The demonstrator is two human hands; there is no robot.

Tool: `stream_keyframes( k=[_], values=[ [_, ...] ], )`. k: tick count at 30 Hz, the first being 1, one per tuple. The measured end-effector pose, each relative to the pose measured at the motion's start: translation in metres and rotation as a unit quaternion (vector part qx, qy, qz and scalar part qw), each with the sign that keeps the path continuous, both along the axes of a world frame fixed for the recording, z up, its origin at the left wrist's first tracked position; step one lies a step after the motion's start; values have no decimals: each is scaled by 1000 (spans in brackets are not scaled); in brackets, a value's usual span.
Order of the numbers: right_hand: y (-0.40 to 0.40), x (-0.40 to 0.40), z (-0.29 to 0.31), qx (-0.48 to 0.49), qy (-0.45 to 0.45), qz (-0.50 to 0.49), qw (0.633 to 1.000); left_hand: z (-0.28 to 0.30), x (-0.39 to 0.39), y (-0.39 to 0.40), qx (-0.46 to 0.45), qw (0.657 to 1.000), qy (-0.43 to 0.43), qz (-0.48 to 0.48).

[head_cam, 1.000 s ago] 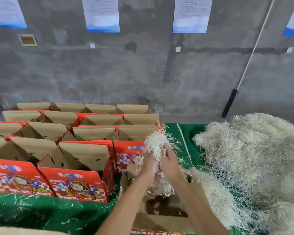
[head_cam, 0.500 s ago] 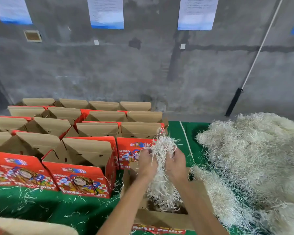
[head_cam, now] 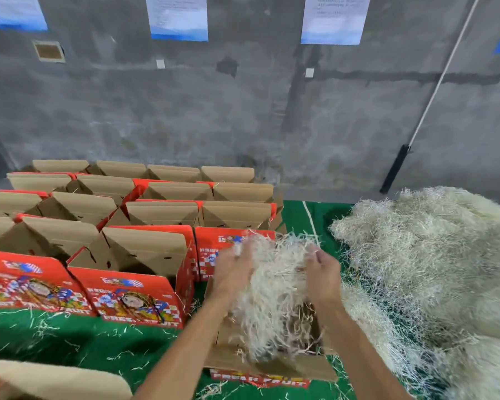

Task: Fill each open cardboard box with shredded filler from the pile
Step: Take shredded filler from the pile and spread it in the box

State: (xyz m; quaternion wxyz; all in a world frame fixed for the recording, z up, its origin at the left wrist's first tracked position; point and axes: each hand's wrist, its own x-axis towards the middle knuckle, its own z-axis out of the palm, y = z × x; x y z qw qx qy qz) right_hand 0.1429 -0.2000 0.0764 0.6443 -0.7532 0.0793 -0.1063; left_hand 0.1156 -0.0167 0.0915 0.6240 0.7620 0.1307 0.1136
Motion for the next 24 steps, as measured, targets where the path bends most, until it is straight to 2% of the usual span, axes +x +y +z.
stream_keyframes(
  k=[3,5,7,8,11,13,16,18,20,21,22,24],
  values=[
    [-34,1,-10,70,34,-74,994,6,12,38,-94,986,37,134],
    [-12,-1,-18,34,41,-36,998,-5,13,21,-161,980,76,90],
    [24,-8,-23,-47,35,59,997,-23,9,-13,-128,986,103,0],
    [37,-12,-27,-62,32,77,995,-30,7,-27,-92,991,87,-36],
    [30,-13,-28,-49,99,54,992,-25,12,-16,36,997,14,-72],
    [5,-13,-28,-41,96,18,994,-24,14,10,39,998,9,-51],
    [-21,-12,-24,33,88,-45,995,-27,6,31,25,998,13,47],
    [-15,-8,-27,78,126,-50,988,-29,-4,12,6,997,77,-3],
    [6,-7,-28,35,128,9,991,-33,-15,-27,-13,982,163,-92],
    [18,-7,-29,5,111,37,993,-39,-20,-44,2,980,175,-96],
    [25,-8,-28,-35,86,47,995,-43,-25,-53,29,983,161,-84],
    [19,-9,-17,-49,55,32,997,-46,-24,-40,81,991,77,-77]
  ],
)
